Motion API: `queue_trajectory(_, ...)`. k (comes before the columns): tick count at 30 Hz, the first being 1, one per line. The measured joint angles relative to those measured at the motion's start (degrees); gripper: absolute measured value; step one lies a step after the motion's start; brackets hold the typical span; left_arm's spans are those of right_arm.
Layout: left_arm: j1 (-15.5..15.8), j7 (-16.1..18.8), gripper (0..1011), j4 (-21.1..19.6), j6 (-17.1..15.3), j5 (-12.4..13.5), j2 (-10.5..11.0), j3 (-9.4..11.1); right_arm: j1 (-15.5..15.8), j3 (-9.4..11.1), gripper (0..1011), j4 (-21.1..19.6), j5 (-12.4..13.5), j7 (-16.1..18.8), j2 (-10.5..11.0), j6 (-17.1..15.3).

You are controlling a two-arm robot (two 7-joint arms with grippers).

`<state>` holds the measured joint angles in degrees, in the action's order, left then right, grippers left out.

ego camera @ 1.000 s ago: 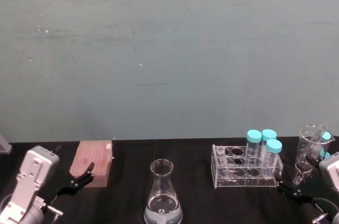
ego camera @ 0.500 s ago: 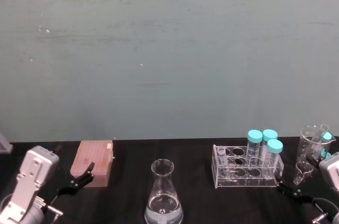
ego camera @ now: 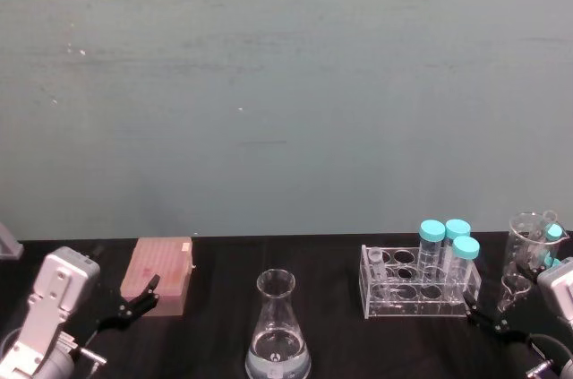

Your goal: Pour the liquid from the test tube into the beaker using one hand.

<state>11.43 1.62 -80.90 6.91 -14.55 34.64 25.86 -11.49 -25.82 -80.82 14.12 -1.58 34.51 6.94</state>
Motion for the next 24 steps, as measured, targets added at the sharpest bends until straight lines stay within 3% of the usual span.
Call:
queue_trajectory(16,0.0,0.0,1000,0.0,0.0,0.0,0.0,0.0,-2.8,0.6,1000,1.7,-2.8,4.4,-1.8,2.6)
queue_trajectory(24,0.0,0.0,1000,0.0,0.0,0.0,0.0,0.0,-7.2,0.6,1000,5.4,-0.4,12.3,-3.5,2.6)
